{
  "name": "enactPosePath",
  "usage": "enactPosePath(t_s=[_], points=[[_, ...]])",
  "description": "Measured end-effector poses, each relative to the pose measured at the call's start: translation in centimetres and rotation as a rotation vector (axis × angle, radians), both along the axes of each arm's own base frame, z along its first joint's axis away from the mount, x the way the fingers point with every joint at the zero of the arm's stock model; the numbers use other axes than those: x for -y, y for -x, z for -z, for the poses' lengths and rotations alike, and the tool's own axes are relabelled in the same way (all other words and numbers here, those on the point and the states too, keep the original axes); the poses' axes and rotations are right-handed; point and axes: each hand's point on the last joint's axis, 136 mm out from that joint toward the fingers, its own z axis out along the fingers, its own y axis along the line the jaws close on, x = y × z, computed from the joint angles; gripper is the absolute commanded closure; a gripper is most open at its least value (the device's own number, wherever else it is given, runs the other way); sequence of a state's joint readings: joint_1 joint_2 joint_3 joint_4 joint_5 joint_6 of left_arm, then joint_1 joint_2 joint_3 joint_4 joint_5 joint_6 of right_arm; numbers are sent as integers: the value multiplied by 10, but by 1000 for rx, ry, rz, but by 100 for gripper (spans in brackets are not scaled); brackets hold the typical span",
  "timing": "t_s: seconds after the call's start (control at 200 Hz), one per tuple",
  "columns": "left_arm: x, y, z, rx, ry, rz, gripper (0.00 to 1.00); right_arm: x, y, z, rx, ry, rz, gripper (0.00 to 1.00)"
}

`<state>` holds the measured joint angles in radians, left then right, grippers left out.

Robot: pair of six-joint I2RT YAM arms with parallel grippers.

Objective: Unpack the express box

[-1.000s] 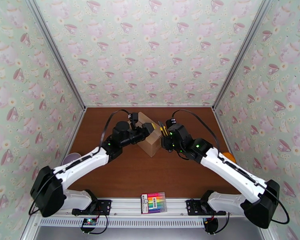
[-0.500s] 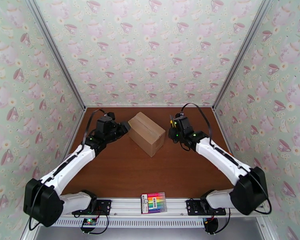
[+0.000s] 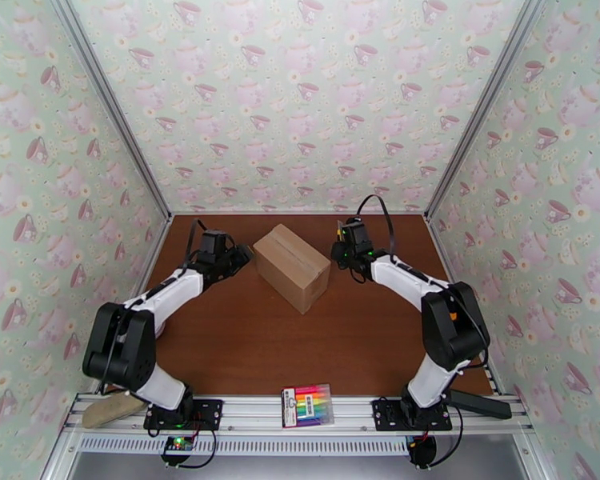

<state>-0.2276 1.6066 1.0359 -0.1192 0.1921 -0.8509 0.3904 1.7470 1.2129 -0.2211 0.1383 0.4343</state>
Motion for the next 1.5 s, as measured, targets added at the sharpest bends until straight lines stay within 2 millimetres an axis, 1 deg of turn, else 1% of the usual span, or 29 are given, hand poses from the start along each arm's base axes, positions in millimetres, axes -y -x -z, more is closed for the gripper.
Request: enactPosePath(t_s=[0.075,0.16,0.306,0.361,0.511,0.646,0.756,0.826,0.947,1.007,1.072,1.257,1.407,1.503], points=[[3,-9,-3,18,9,6,54,-4,-2,-3,11,-31,3,100],[7,-15,-4,28,15,12,54,-8,-3,-4,27,-64,10,100],[13,-18,1,25,15,27,54,-12,10,11,-3,-88,23,100],[17,-18,4,19,14,36,54,-16,16,10,1,-96,23,100],[30,-21,2,26,13,62,54,-29,42,9,-5,-115,22,100],[45,-24,0,33,19,93,54,-27,74,15,-16,-145,67,100],[60,-23,2,31,22,127,54,-23,102,17,-16,-166,109,100],[70,-19,5,27,24,148,54,-24,118,14,-4,-181,134,100],[85,-13,8,24,24,181,54,-32,142,4,31,-215,146,100],[92,-10,8,23,24,195,54,-36,151,-1,48,-226,151,100],[98,-8,8,25,25,207,54,-40,159,-1,56,-227,156,100],[108,-4,6,33,30,227,54,-50,179,6,69,-236,178,100],[109,-3,7,32,29,230,54,-61,190,6,83,-251,183,100],[107,-2,8,26,21,233,54,-63,195,6,84,-249,180,100]])
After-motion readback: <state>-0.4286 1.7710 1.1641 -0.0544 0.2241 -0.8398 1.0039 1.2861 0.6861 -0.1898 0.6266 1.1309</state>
